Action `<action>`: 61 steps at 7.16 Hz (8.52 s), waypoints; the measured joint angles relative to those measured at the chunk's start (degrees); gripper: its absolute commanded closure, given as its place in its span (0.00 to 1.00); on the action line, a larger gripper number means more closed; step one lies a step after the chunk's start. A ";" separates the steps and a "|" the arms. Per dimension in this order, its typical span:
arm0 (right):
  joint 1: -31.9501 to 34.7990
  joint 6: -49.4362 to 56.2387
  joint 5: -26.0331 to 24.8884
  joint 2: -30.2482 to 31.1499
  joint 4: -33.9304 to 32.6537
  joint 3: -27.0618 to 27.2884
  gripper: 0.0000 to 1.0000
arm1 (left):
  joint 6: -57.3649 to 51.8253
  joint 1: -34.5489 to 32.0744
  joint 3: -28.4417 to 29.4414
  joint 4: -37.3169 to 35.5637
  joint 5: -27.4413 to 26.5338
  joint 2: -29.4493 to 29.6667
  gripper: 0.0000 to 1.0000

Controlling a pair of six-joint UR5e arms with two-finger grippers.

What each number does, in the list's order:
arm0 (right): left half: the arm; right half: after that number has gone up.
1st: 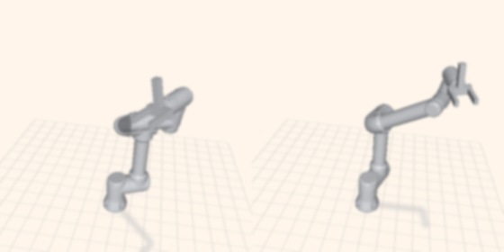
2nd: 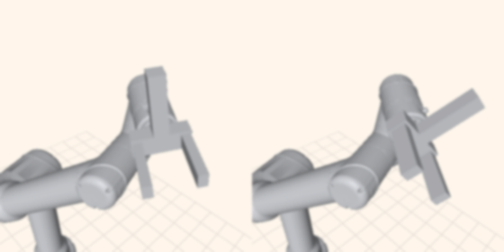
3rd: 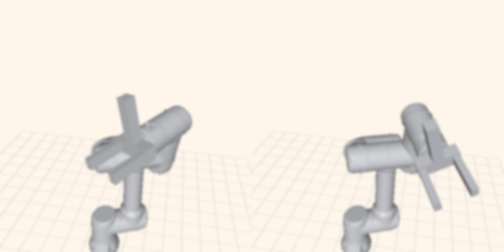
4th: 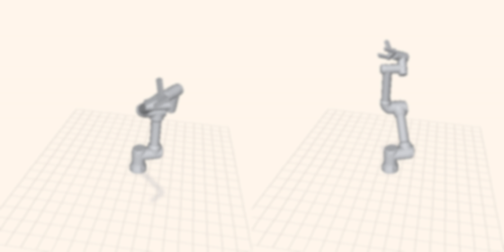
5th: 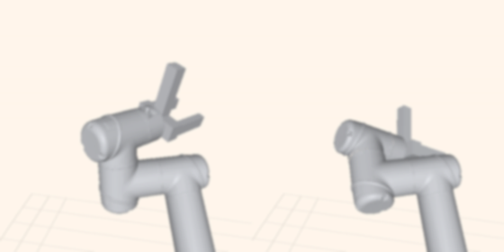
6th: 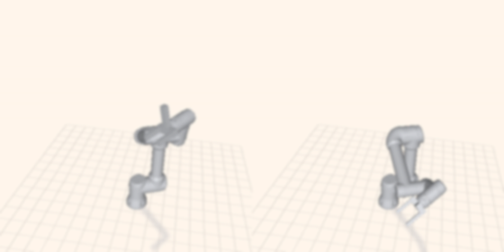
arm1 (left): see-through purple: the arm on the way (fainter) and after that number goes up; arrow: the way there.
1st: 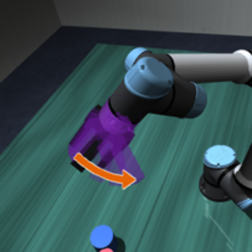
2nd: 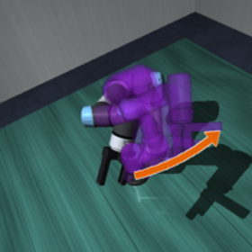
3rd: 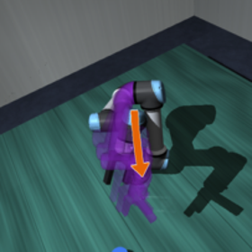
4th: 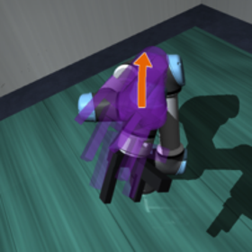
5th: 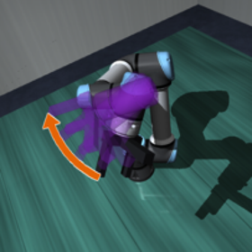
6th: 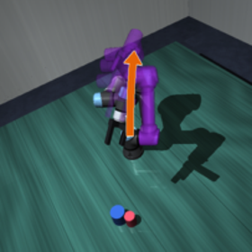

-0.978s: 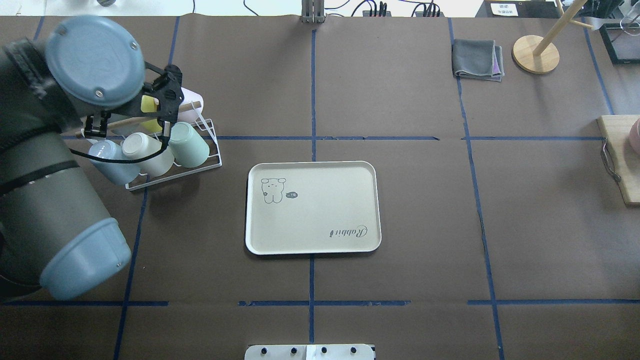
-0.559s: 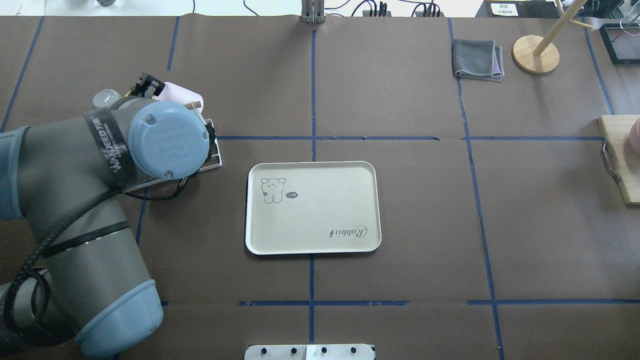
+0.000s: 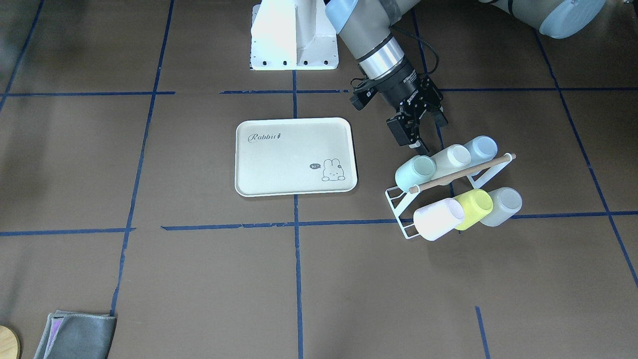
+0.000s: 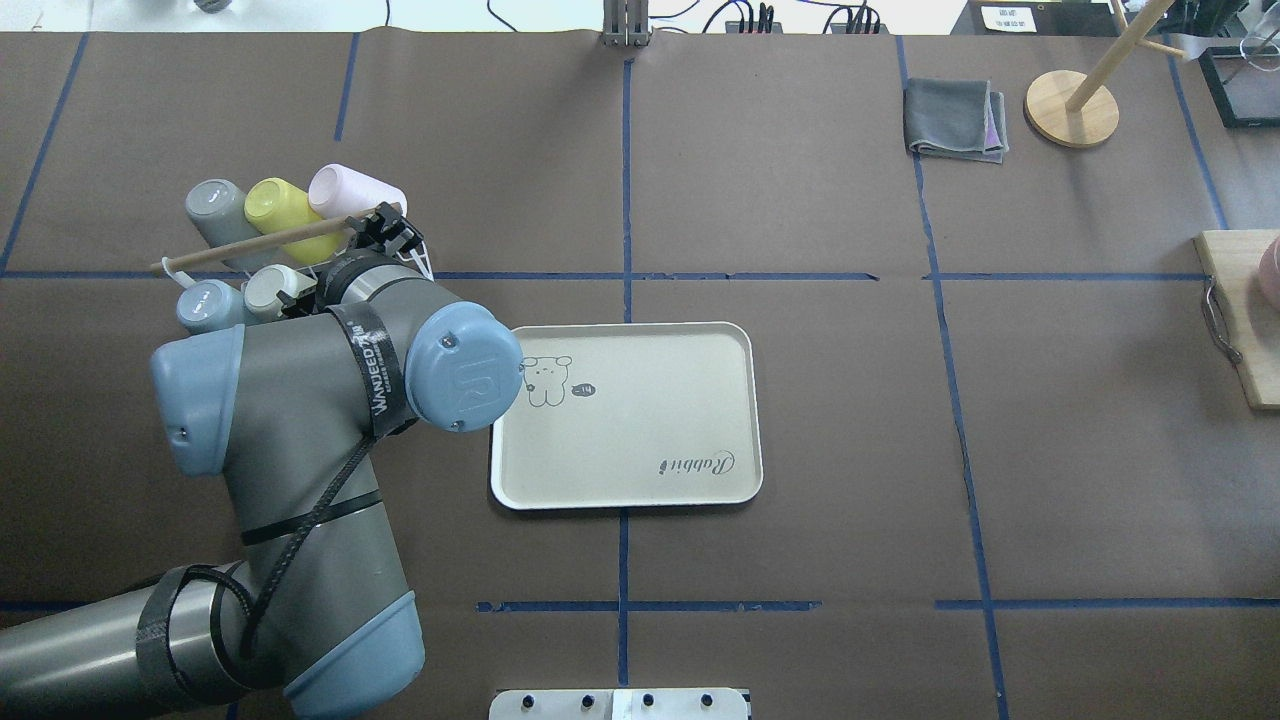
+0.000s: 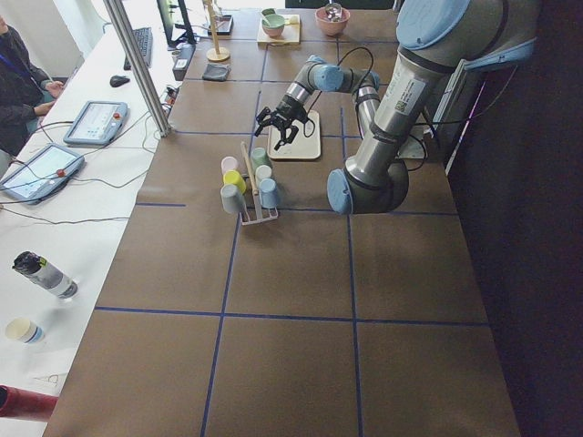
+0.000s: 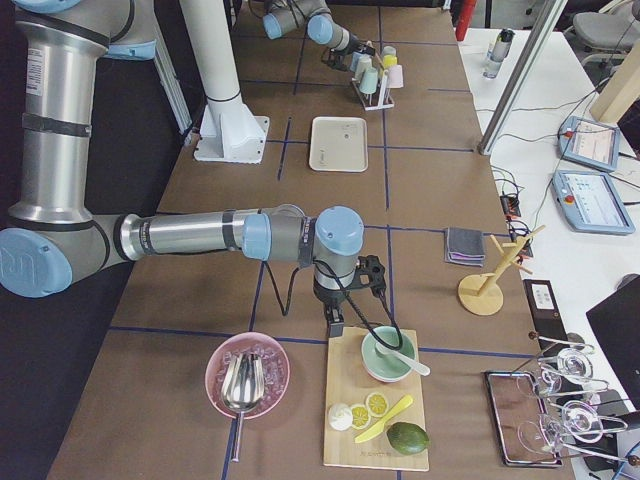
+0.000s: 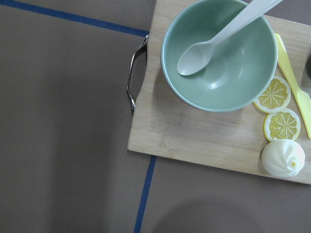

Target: Pick up and place green cup on tray

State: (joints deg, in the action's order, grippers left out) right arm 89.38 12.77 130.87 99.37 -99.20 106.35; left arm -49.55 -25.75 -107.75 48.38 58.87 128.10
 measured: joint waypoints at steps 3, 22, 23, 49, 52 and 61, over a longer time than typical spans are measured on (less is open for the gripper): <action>0.00 -0.10 0.02 0.03 -0.03 -0.11 0.00 | -0.15 0.16 4.95 3.64 -1.03 0.07 0.00; 0.00 -0.12 0.12 0.30 -0.03 0.18 0.00 | 2.60 0.20 5.68 15.01 -1.22 -4.09 0.35; 0.00 -0.12 0.15 0.30 -0.03 0.22 0.00 | 1.87 -0.02 2.08 13.71 -1.16 -4.81 0.35; 0.00 -0.38 0.14 0.00 -0.03 -0.83 0.00 | 76.18 5.65 28.99 113.21 21.10 -4.26 0.20; 0.00 -0.38 0.10 -0.07 -0.03 -0.87 0.00 | 76.20 5.87 28.99 113.37 21.17 -4.63 0.20; -0.01 -0.38 0.00 -0.32 -0.03 -0.88 0.00 | 76.09 5.89 28.92 114.34 21.20 -4.91 0.16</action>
State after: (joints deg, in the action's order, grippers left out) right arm 89.37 12.39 130.87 99.05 -99.23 105.47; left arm 26.54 -19.86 -78.84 162.72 80.07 123.19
